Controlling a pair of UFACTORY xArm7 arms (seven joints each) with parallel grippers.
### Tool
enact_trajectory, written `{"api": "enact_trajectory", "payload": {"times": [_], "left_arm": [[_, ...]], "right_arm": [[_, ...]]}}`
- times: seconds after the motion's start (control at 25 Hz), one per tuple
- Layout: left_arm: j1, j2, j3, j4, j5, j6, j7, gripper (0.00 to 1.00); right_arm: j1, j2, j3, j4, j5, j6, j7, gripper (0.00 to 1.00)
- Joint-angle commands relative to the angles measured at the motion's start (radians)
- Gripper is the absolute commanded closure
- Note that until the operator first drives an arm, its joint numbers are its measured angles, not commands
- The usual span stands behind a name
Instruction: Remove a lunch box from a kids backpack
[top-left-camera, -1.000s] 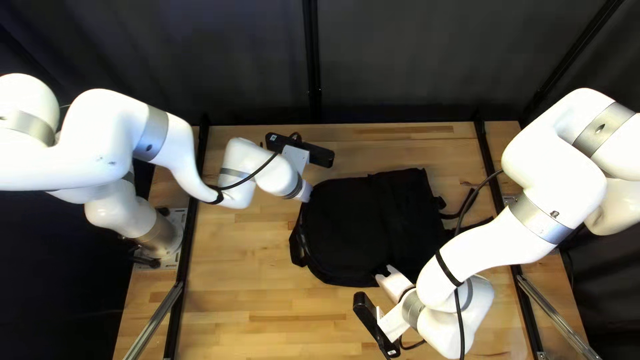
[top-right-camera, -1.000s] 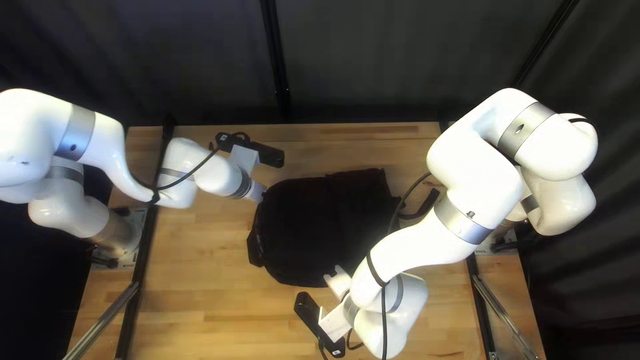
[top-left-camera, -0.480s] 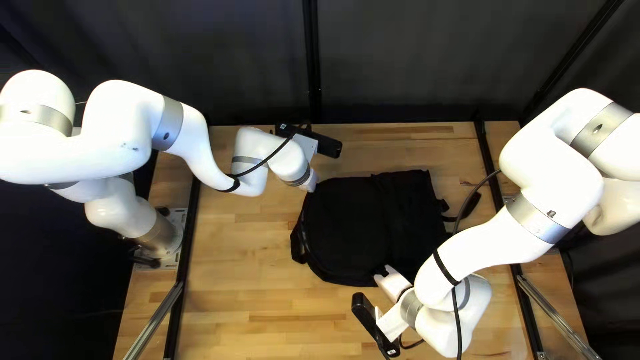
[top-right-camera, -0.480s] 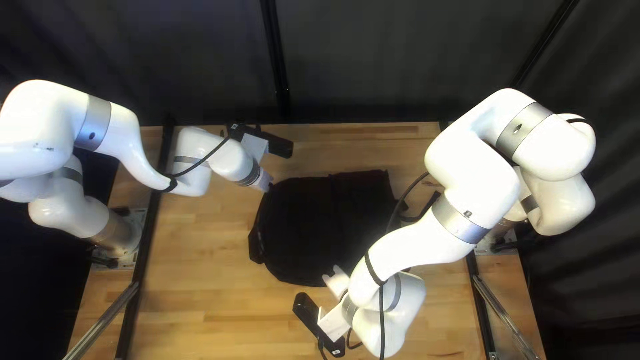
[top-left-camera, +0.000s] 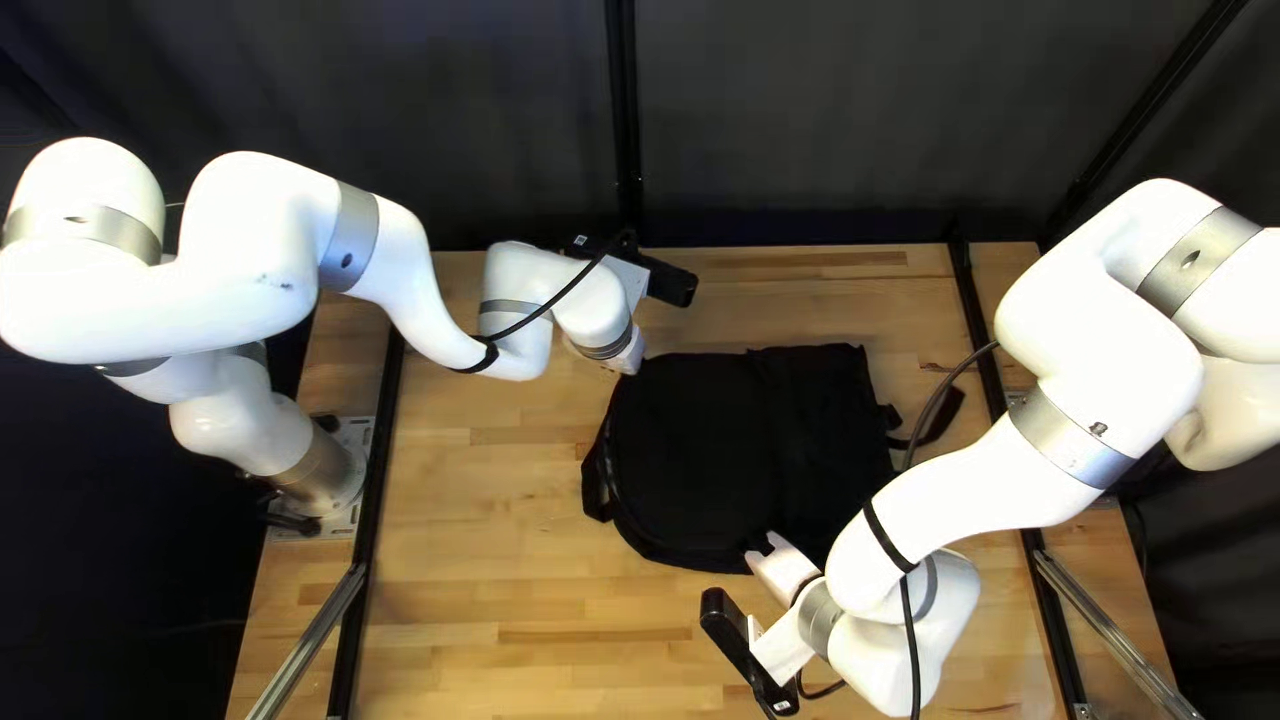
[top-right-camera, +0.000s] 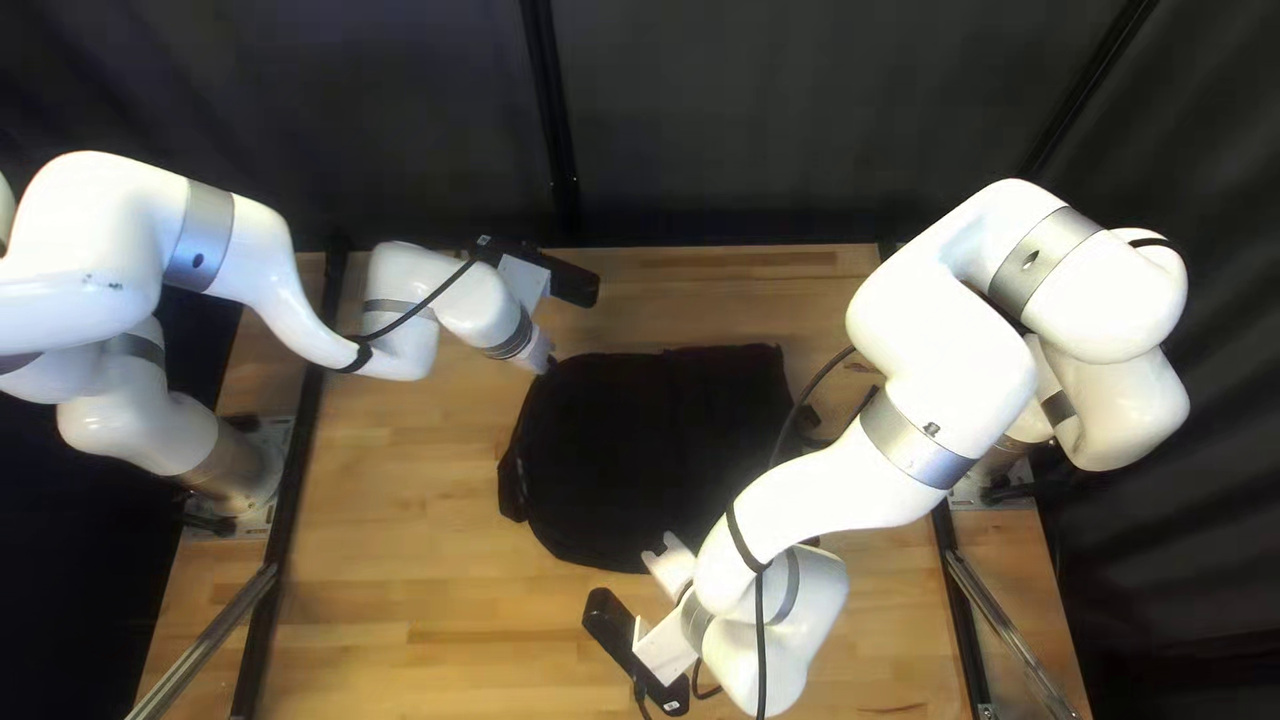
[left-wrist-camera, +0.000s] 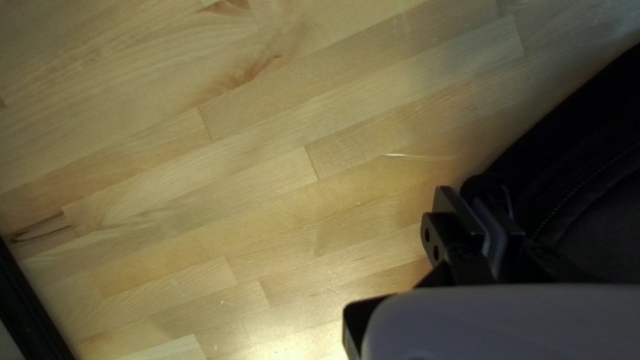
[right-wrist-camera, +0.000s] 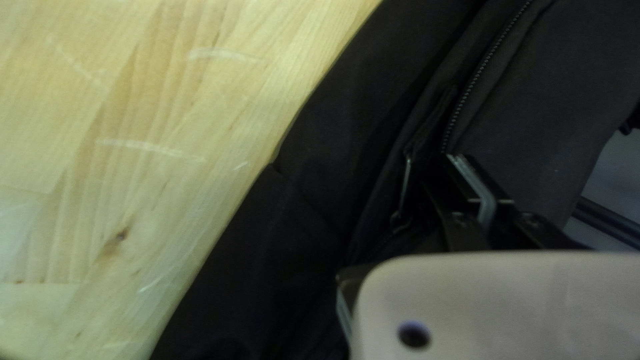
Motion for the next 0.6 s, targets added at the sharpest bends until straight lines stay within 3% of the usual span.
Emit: {"api": "enact_trajectory", "payload": {"times": [0.04,0.6], "left_arm": [[-0.001,0.029,-0.002,0.04,-0.008,0.018,0.022,1.0],[-0.007,0.165,-0.014,0.217,-0.032,0.101,0.09,1.0]], "right_arm": [[0.001,0.001,0.0,0.001,-0.001,0.001,-0.002,1.0],[0.001,0.006,0.0,0.002,-0.005,-0.002,-0.003,1.0]]}}
